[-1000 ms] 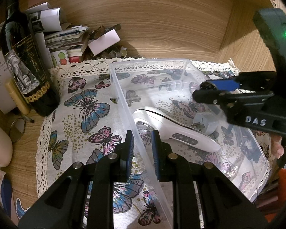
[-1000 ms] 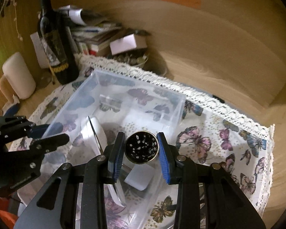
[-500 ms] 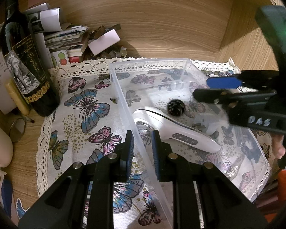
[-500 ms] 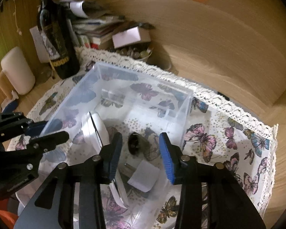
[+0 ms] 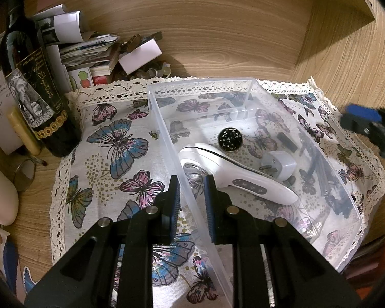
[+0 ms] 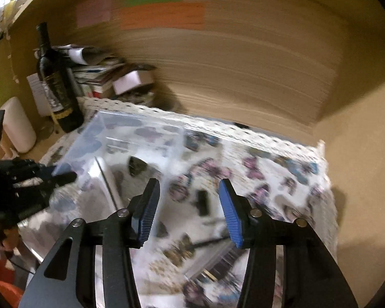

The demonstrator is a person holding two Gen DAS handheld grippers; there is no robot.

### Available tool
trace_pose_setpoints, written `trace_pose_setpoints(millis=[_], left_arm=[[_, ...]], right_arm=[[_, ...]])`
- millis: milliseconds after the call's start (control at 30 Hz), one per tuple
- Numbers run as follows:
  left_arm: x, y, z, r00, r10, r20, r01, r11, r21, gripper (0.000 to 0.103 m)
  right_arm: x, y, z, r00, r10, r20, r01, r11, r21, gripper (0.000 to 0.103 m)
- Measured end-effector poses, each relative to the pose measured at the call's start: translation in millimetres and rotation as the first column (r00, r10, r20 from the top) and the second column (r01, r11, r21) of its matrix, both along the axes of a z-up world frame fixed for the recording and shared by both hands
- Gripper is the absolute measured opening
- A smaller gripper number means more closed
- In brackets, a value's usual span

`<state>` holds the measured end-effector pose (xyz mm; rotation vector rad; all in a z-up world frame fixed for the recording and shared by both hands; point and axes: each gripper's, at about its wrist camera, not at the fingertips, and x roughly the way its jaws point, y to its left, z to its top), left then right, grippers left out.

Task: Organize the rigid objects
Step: 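Place the black cylinder into the box and open the right gripper, then grasp the black handle-shaped object with the right gripper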

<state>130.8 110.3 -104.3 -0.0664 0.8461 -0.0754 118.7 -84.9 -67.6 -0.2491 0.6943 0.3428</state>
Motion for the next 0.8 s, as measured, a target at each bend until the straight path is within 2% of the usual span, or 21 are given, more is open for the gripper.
trace_pose_setpoints(millis=[200, 267, 333, 600, 800], left_arm=[[0, 0, 0, 1.000, 0.003, -0.003, -0.003, 1.000, 0.002, 0.019], [-1, 0, 0, 1.000, 0.003, -0.004, -0.003, 1.000, 0.003, 0.019], [-1, -1, 0, 1.000, 0.003, -0.003, -0.003, 1.000, 0.005, 0.019], [-3, -3, 1, 1.000, -0.002, -0.006, 0.002, 1.000, 0.015, 0.019], [-3, -3, 2, 1.000, -0.001, -0.005, 0.001, 1.000, 0.015, 0.019]], right_arm=[[-18, -39, -20, 0.994, -0.104, -0.042, 0.104, 0.995, -0.001, 0.051], [-24, -46, -30, 0.989, -0.130, -0.063, 0.131, 0.991, -0.001, 0.059], [-30, -53, -43, 0.984, -0.157, -0.082, 0.158, 0.987, 0.007, 0.074], [-47, -56, -84, 0.964, -0.189, -0.186, 0.197, 0.980, 0.028, 0.075], [-50, -60, -100, 0.950, -0.217, -0.223, 0.233, 0.971, 0.046, 0.074]])
